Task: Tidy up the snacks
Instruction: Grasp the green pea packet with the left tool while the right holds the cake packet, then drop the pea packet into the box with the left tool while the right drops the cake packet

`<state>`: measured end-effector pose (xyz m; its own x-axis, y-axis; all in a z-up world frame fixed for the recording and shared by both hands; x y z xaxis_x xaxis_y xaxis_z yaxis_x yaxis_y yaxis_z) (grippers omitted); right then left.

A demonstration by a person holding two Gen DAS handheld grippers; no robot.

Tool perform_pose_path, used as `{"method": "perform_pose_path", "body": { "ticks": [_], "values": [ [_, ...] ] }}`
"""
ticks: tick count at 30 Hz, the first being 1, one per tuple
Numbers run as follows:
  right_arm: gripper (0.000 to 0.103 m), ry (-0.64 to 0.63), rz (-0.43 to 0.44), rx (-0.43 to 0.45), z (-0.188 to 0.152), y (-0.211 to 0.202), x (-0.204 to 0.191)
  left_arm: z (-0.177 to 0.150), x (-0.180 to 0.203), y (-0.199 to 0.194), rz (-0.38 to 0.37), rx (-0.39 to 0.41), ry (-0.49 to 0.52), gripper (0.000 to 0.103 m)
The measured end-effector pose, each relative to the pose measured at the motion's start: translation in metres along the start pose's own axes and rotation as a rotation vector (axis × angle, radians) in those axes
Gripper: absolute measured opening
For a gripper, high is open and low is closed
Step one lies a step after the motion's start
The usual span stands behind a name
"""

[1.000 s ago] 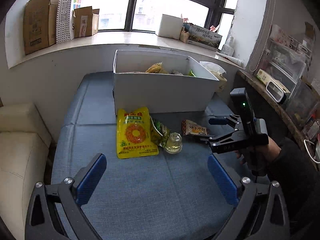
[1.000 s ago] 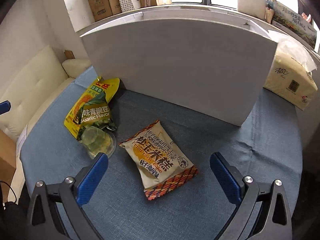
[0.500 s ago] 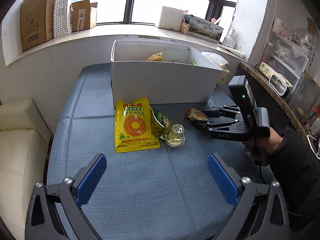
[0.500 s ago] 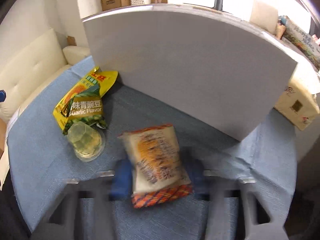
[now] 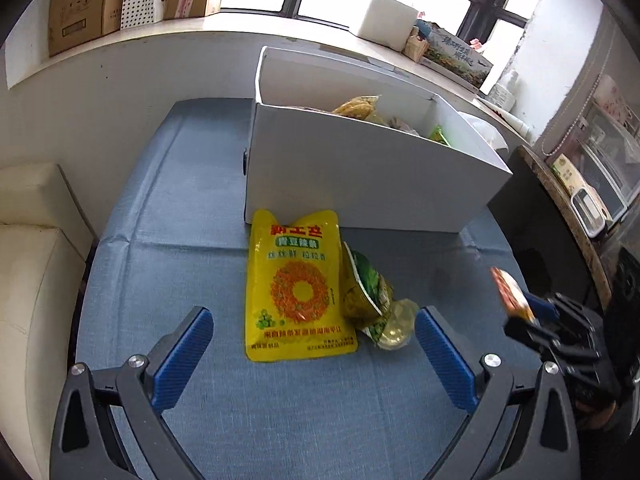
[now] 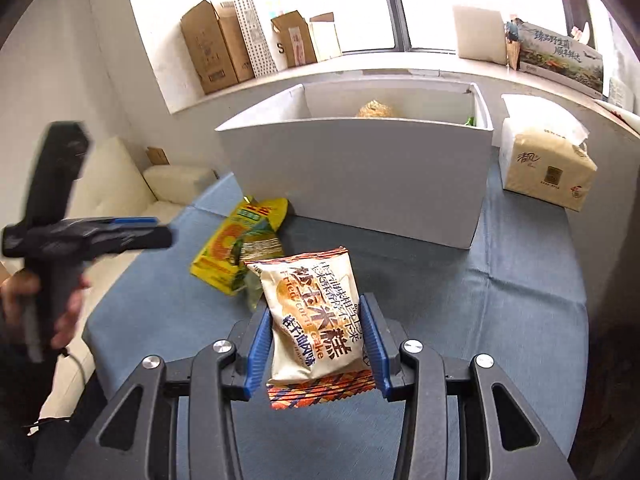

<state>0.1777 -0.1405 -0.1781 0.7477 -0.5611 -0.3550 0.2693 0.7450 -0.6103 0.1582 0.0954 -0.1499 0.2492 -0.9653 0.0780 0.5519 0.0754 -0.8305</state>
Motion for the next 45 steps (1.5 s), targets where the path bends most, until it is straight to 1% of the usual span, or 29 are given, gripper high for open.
{"method": "perform_pose_path", "body": {
  "ticks": [4,6,8,11,14,16,17,19,20,22,23,24,26,27,28,30,33,34,36,40,43,45],
  "values": [
    [0.046,0.026,0.009,0.025,-0.009,-0.019,-0.014,0.016,0.002,0.022,0.018,-0.043,-0.03,0.103],
    [0.046,0.052,0.017,0.033,-0.015,-0.026,-0.019,0.019,0.009,0.026,0.011,-0.051,-0.039,0.103],
    [0.046,0.066,0.004,0.046,-0.02,-0.032,-0.021,0.019,0.023,0.029,0.013,-0.047,-0.009,0.103],
    [0.046,0.132,0.032,0.054,-0.03,-0.039,-0.017,0.02,0.047,0.036,0.028,-0.052,0.044,0.102],
    [0.046,0.172,0.054,0.11,-0.037,-0.054,-0.015,0.02,0.065,0.049,0.051,-0.078,0.062,0.102],
    [0.046,0.179,0.036,0.122,-0.042,-0.06,-0.014,0.018,0.077,0.056,0.056,-0.092,0.075,0.1],
    [0.046,0.188,0.042,0.124,-0.043,-0.063,-0.013,0.017,0.082,0.058,0.068,-0.095,0.091,0.098],
    [0.046,0.221,0.069,0.13,-0.046,-0.066,-0.009,0.014,0.092,0.064,0.097,-0.097,0.127,0.089],
    [0.046,0.223,0.068,0.135,-0.047,-0.068,-0.008,0.012,0.094,0.067,0.111,-0.104,0.134,0.086],
    [0.046,0.228,0.067,0.137,-0.049,-0.069,-0.006,0.009,0.099,0.074,0.118,-0.118,0.153,0.071],
    [0.046,0.23,0.07,0.139,-0.05,-0.069,-0.005,0.007,0.102,0.077,0.12,-0.117,0.169,0.067],
    [0.046,0.228,0.071,0.138,-0.051,-0.069,-0.005,0.007,0.104,0.077,0.115,-0.108,0.181,0.065],
    [0.046,0.229,0.07,0.13,-0.052,-0.067,-0.005,0.007,0.106,0.075,0.109,-0.094,0.189,0.061],
    [0.046,0.23,0.075,0.131,-0.053,-0.067,-0.004,0.008,0.106,0.074,0.103,-0.086,0.187,0.053],
    [0.046,0.231,0.075,0.13,-0.054,-0.066,-0.005,0.009,0.105,0.073,0.095,-0.086,0.184,0.048],
    [0.046,0.233,0.08,0.128,-0.054,-0.063,-0.005,0.01,0.102,0.072,0.08,-0.093,0.178,0.047],
    [0.046,0.244,0.107,0.13,-0.053,-0.06,-0.005,0.01,0.099,0.063,0.082,-0.069,0.186,0.047],
    [0.046,0.235,0.097,0.127,-0.053,-0.06,-0.007,0.009,0.099,0.059,0.071,-0.061,0.184,0.047],
    [0.046,0.234,0.104,0.126,-0.053,-0.06,-0.008,0.011,0.096,0.048,0.05,-0.04,0.177,0.047],
    [0.046,0.231,0.093,0.126,-0.053,-0.06,-0.011,0.013,0.083,0.019,-0.027,0.006,0.148,0.047],
    [0.046,0.238,0.084,0.126,-0.053,-0.059,-0.01,0.015,0.075,-0.005,-0.055,0.058,0.141,0.047],
    [0.046,0.252,0.083,0.128,-0.051,-0.058,-0.009,0.02,0.066,-0.022,-0.06,0.086,0.131,0.047]
  ]
}}
Point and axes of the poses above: each gripper's, at about its wrist camera, not at the fingertips, and y roughly the way its jaws point, x to its right, z to its top, the point moved 1 cm from there along y, roughly the way its jaws point, and after that the axes turned 14 degrees about z, right-handed, at the moved point
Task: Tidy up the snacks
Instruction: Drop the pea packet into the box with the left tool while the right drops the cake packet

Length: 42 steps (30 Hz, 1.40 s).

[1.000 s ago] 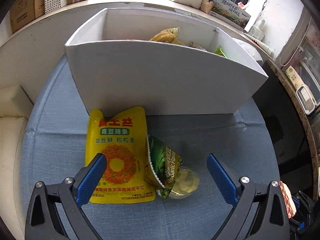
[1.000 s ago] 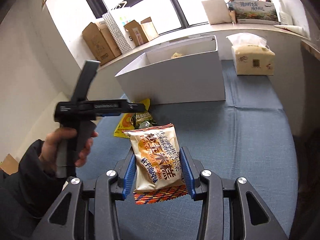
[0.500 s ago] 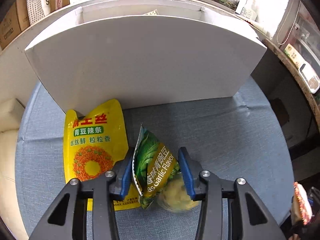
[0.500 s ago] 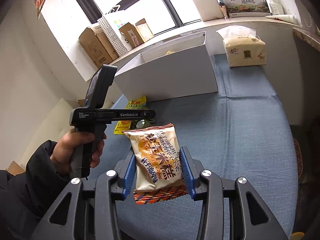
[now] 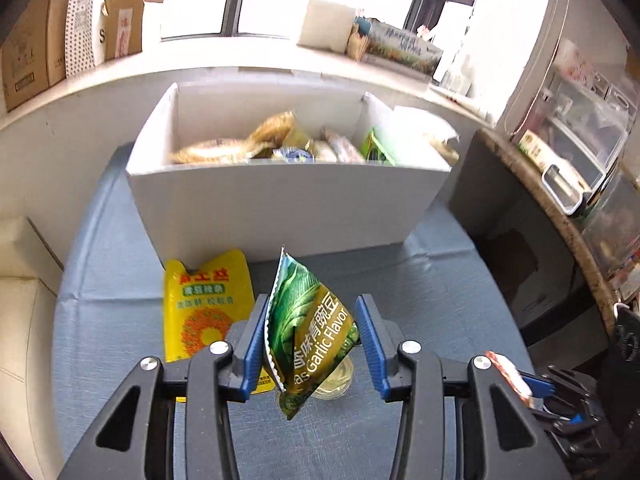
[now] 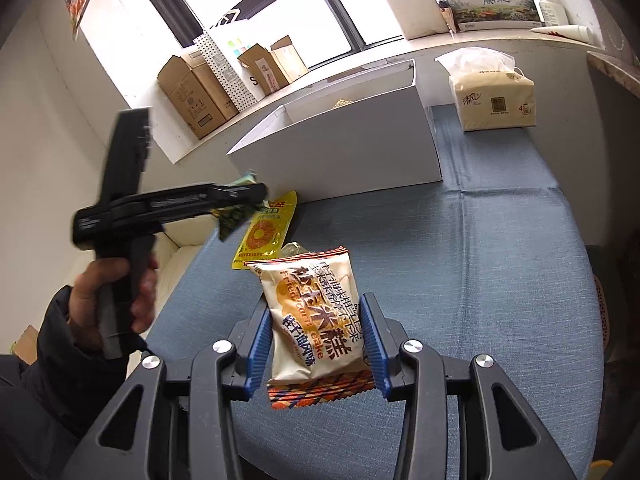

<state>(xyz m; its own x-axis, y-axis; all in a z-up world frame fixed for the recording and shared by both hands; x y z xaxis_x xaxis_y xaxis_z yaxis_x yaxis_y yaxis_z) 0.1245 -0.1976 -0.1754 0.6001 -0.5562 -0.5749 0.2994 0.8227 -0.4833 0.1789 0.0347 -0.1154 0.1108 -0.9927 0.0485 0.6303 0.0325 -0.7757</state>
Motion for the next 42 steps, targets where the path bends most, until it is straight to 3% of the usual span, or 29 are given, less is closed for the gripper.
{"method": "perform_pose_path", "body": {
  "ticks": [5,13,18,22,27,29,30,31,32,35,42],
  "values": [
    [0.046,0.006,-0.026,0.036,0.031,0.0,0.001,0.031,-0.014,-0.034,0.022,0.105,-0.002,0.047],
    [0.046,-0.143,-0.088,0.16,0.141,0.006,-0.027,0.126,-0.031,-0.046,0.054,0.223,0.004,0.047],
    [0.046,-0.198,-0.117,0.181,0.209,0.033,-0.032,0.176,-0.03,-0.022,0.075,0.227,0.031,0.047],
    [0.046,-0.212,-0.174,0.148,0.245,0.063,-0.022,0.188,-0.017,0.007,0.102,0.197,0.084,0.047],
    [0.046,-0.218,-0.254,0.095,0.259,0.096,-0.005,0.183,-0.007,0.035,0.135,0.168,0.117,0.05],
    [0.052,-0.204,-0.251,0.071,0.261,0.106,0.004,0.182,-0.009,0.047,0.118,0.142,0.116,0.063],
    [0.06,-0.202,-0.253,0.054,0.26,0.111,0.007,0.182,-0.008,0.054,0.142,0.127,0.127,0.087],
    [0.091,-0.197,-0.263,0.033,0.259,0.117,0.012,0.18,-0.01,0.06,0.186,0.117,0.128,0.098],
    [0.103,-0.185,-0.274,0.017,0.257,0.12,0.017,0.178,-0.012,0.063,0.193,0.115,0.128,0.099],
    [0.103,-0.174,-0.282,0.014,0.247,0.122,0.027,0.17,-0.021,0.068,0.143,0.088,0.109,0.099],
    [0.103,-0.132,-0.265,0.056,0.237,0.107,0.038,0.159,-0.027,0.063,0.166,0.09,0.104,0.1]
  ]
}}
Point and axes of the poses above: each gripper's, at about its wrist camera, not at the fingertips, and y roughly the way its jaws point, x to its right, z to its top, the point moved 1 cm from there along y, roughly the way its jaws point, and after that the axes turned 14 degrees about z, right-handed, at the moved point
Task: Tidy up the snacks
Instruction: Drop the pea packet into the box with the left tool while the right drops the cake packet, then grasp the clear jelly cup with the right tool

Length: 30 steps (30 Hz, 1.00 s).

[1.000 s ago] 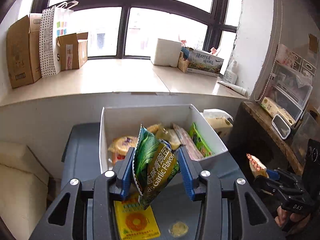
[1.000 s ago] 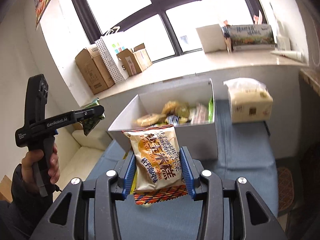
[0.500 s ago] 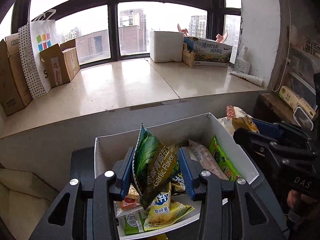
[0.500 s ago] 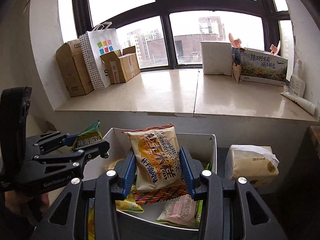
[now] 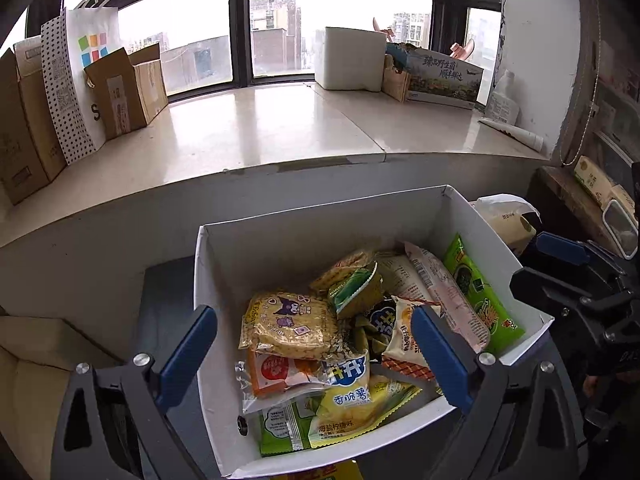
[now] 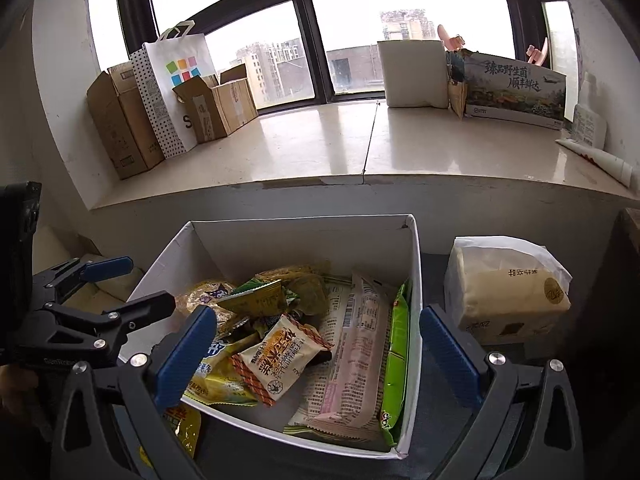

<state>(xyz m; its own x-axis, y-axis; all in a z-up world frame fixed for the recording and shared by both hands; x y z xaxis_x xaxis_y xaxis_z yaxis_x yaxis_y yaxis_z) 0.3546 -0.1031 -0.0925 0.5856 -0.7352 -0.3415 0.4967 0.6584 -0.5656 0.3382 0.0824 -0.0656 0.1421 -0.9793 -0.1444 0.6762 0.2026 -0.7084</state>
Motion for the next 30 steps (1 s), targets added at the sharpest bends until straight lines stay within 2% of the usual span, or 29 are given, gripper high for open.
{"method": "perform_pose_path", "body": {
  "ticks": [5,8,11,15,19,21,23,27,30],
  "values": [
    [0.103,-0.007,0.024,0.047,-0.003,-0.023,-0.006,-0.005,-0.004,-0.025,-0.006,0.028,-0.011,0.1],
    [0.103,-0.026,0.062,0.106,-0.011,-0.047,-0.013,-0.012,-0.007,-0.046,-0.013,0.04,-0.017,0.1],
    [0.103,-0.036,0.101,0.132,-0.028,-0.072,-0.021,-0.025,-0.012,-0.074,-0.038,0.075,-0.032,0.1],
    [0.103,-0.08,0.131,0.14,-0.062,-0.101,-0.037,-0.052,-0.02,-0.105,-0.019,0.125,-0.046,0.102],
    [0.103,-0.085,0.17,0.112,-0.108,-0.116,-0.046,-0.093,-0.032,-0.124,-0.044,0.139,-0.084,0.103],
    [0.103,-0.111,0.171,0.109,-0.134,-0.118,-0.05,-0.115,-0.035,-0.123,-0.033,0.131,-0.083,0.103],
    [0.103,-0.125,0.144,0.069,-0.159,-0.112,-0.053,-0.135,-0.037,-0.117,-0.013,0.083,-0.094,0.103],
    [0.103,-0.051,0.188,-0.021,-0.198,-0.092,-0.055,-0.175,-0.04,-0.115,-0.032,0.021,-0.139,0.103],
    [0.103,-0.035,0.187,-0.068,-0.214,-0.074,-0.062,-0.202,-0.037,-0.123,0.022,0.028,-0.138,0.103]
  ]
}}
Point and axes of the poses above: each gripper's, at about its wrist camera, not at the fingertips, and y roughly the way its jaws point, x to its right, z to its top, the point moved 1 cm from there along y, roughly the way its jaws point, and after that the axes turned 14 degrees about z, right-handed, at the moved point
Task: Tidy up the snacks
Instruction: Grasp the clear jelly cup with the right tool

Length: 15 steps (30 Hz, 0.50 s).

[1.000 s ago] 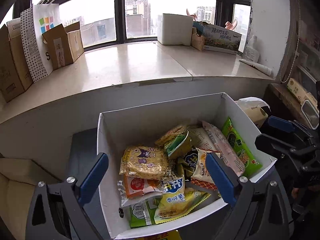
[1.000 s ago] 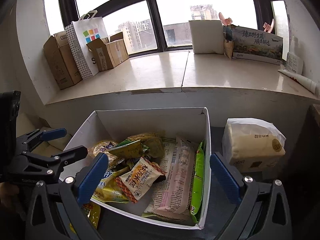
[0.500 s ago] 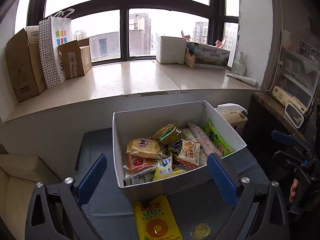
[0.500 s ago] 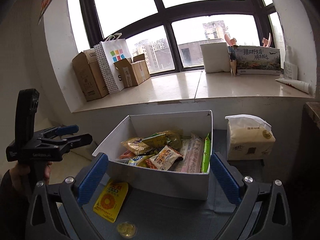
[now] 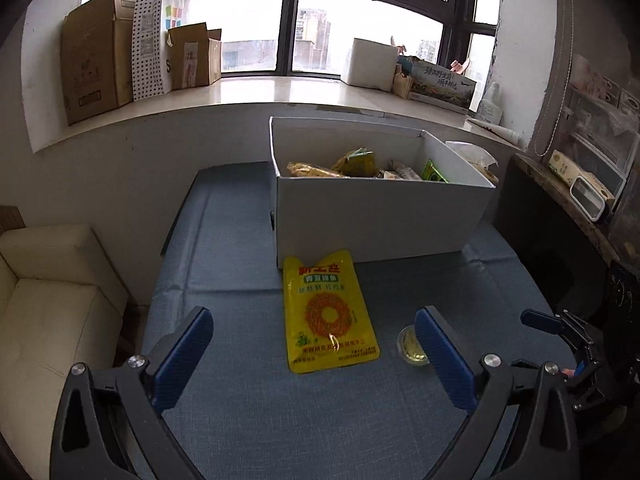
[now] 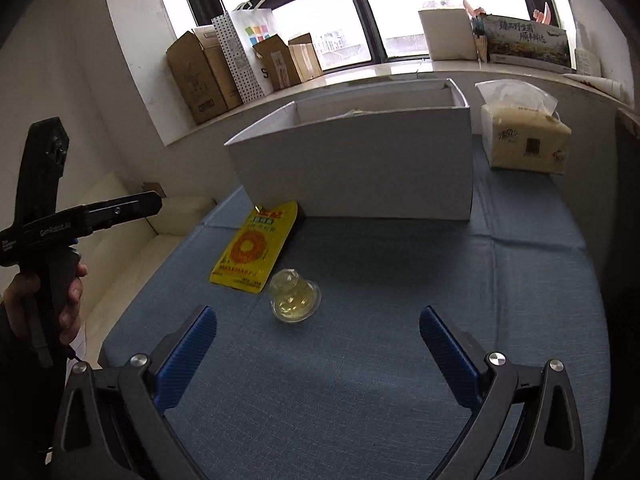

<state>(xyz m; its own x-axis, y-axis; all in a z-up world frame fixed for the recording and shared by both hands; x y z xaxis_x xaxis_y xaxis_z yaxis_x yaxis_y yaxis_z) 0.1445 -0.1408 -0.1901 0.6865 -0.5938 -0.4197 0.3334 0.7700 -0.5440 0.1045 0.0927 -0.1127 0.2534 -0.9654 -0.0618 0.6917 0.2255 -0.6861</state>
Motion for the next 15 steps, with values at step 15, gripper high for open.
{"method": "perform_pose_path", "body": {
  "ticks": [15],
  "values": [
    [0.093,-0.017,-0.016,-0.181,0.014,0.094,-0.001,-0.056,-0.019,0.001,-0.012,-0.114,-0.077,0.103]
  ]
}}
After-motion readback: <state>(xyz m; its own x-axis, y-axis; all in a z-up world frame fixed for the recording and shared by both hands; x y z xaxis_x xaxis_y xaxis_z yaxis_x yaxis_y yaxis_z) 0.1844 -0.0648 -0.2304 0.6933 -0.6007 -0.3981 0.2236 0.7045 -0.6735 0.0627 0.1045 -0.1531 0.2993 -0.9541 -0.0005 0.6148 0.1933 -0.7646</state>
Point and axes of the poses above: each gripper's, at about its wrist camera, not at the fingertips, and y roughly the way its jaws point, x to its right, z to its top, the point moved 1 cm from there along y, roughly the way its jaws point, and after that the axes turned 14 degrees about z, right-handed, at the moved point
